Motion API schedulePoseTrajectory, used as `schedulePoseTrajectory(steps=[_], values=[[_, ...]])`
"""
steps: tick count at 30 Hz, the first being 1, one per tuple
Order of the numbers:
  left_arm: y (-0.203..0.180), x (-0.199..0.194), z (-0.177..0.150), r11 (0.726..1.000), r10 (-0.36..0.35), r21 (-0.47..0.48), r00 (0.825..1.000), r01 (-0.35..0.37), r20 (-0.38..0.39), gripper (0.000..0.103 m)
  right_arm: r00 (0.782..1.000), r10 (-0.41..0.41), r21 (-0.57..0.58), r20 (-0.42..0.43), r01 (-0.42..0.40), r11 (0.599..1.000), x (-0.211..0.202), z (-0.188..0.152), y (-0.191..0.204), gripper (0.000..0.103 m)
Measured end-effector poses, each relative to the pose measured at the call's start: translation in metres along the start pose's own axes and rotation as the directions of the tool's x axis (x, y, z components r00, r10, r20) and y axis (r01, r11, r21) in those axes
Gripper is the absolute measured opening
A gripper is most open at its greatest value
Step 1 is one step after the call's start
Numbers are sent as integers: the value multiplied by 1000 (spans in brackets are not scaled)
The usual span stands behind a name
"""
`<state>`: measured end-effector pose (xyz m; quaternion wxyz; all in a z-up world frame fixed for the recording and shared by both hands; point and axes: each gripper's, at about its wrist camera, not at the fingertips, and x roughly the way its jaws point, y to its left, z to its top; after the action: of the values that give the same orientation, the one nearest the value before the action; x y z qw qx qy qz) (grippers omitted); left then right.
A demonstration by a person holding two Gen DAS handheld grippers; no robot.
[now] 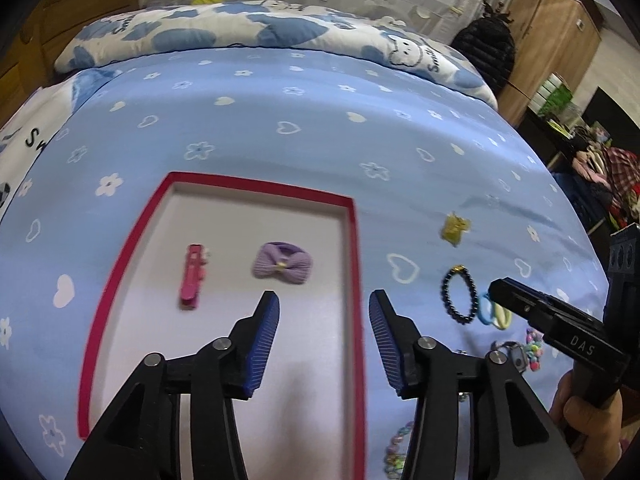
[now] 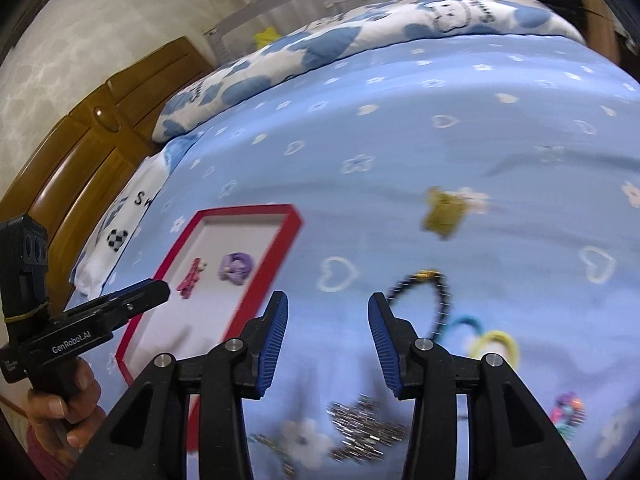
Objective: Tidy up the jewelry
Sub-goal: 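Move both open tools back over the remaining jewelry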
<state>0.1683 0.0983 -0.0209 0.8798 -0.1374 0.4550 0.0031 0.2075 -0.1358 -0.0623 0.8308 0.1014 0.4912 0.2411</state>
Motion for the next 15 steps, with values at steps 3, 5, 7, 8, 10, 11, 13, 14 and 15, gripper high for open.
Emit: schedulePoseTrajectory(steps=[3,5,7,8,10,11,13,14,15], values=[[-13,2,0,1000,-11,22,1000,11,-9,48,1000,-25,27,13,25,999,-10,-4,-17,44],[-20,4,0,999,-18,35,1000,19,-18,48,999,-41,48,17,41,998,-16,-6,-28,44],[-28,7,1,999,-25,47,999,26,-25,48,998,-51,65,19,50,997,-20,-8,-39,44],[-32,8,2,998,-27,56,999,29,-30,49,998,-56,72,20,55,996,-21,-8,-44,44],[-40,14,5,997,-28,71,999,31,-39,49,998,-62,80,22,60,995,-23,-8,-50,44],[-44,17,6,996,-30,79,999,34,-44,49,998,-64,84,23,62,995,-23,-7,-53,44],[-52,25,9,995,-31,92,998,36,-55,49,998,-66,87,24,63,994,-22,-4,-57,44],[-56,29,10,994,-31,99,998,37,-63,49,998,-65,88,25,63,994,-21,-2,-59,44],[-61,35,10,994,-31,106,997,39,-71,49,998,-66,87,25,63,994,-20,0,-61,44]])
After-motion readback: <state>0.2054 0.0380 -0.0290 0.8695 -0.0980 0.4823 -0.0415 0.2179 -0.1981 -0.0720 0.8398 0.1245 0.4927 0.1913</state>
